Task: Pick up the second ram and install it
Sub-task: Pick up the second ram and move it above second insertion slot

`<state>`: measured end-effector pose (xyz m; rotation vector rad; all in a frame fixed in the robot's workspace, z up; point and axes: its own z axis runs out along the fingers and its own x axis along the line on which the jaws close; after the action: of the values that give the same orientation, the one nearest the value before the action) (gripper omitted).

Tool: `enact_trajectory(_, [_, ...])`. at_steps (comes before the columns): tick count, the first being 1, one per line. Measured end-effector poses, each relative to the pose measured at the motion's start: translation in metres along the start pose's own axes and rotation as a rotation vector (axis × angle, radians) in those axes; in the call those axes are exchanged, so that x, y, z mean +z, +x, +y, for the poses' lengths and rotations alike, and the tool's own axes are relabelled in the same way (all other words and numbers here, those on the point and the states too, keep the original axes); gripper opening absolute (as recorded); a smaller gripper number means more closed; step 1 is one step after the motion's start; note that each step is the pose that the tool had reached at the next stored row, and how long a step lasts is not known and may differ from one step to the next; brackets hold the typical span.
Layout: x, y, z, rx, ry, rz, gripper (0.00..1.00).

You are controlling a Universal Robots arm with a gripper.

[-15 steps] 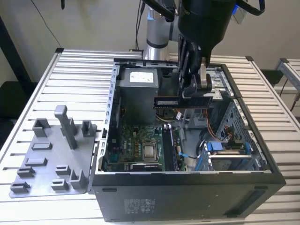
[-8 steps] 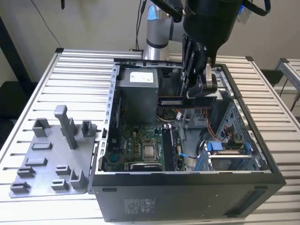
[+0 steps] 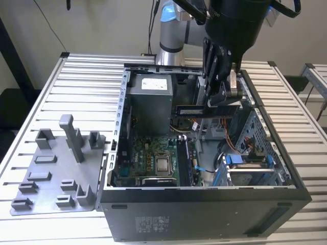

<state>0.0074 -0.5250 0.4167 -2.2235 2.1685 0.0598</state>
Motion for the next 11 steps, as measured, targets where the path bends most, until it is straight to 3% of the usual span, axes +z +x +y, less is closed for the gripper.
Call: enact_trajectory(11, [0.0000,-0.0005,-0.0022,0.000,0.0000,-0.0001,0.14])
